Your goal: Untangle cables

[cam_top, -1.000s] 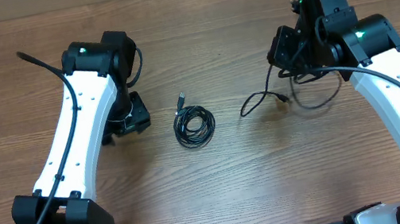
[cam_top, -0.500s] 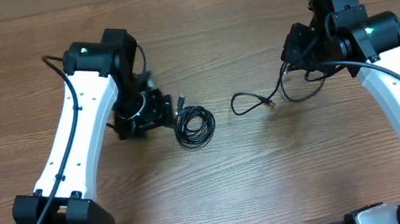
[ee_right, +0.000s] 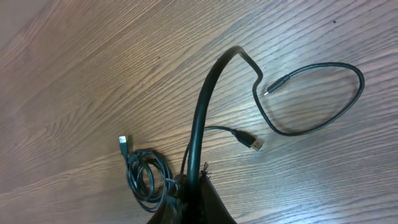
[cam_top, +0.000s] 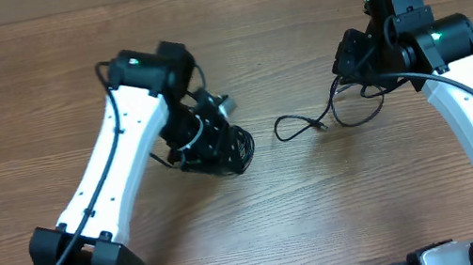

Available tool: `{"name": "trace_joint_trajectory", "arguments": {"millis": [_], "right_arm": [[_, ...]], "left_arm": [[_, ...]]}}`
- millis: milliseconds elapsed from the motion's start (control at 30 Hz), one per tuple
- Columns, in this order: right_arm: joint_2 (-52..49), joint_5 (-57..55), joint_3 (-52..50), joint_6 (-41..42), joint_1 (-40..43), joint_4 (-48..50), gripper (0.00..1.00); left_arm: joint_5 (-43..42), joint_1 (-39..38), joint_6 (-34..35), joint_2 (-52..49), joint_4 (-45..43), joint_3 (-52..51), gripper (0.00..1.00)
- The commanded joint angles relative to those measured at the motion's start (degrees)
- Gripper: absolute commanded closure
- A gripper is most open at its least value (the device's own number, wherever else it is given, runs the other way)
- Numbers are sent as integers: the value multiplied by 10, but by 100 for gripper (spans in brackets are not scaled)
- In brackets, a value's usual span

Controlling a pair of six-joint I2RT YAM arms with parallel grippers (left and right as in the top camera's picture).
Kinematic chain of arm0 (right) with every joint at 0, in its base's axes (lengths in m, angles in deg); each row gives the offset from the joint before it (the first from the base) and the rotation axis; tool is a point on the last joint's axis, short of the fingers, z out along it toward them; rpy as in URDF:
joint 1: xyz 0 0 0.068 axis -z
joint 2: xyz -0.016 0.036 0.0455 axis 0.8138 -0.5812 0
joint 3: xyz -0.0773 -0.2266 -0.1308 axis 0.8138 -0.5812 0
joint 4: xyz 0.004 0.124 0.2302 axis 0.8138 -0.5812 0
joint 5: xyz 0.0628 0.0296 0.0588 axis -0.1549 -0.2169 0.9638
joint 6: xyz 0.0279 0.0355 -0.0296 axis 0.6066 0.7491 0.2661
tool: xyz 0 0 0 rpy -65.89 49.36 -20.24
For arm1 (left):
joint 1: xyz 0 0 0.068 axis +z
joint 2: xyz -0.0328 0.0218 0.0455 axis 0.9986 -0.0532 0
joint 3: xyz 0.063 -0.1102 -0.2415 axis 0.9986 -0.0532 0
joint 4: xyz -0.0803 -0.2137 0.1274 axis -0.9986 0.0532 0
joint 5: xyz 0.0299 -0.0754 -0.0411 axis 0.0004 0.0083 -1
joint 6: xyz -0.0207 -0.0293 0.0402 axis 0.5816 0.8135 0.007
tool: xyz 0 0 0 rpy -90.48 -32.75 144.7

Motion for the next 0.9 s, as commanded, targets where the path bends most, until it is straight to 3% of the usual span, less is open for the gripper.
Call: {"name": "trace_joint_trajectory", "arguments": {"millis": [0,200,333,533,633,767,867], "right_arm": [[14,-11,14,0,15,0,96],[14,-11,14,-1,44,-24,96],[14,-10,14,0,64,-34,96],[14,-7,14,-3,91,-50,96],[14,-7,14,-5,103,-51,96],[14,-7,14,-5,110,-44,96],[14,-7,14,-4,112,-35,96]], "left_arm": [[13,-40,-14,-1,-3,0,51],[-28,-76,4,0,17,0,52],[-80,-76,-5,13,26,0,61],[-85,-75,20,120,26,1,61],[-25,-76,94,209,23,1,62],[176,-77,280,298,25,1,60],[267,-77,329,355,24,1,36]]}}
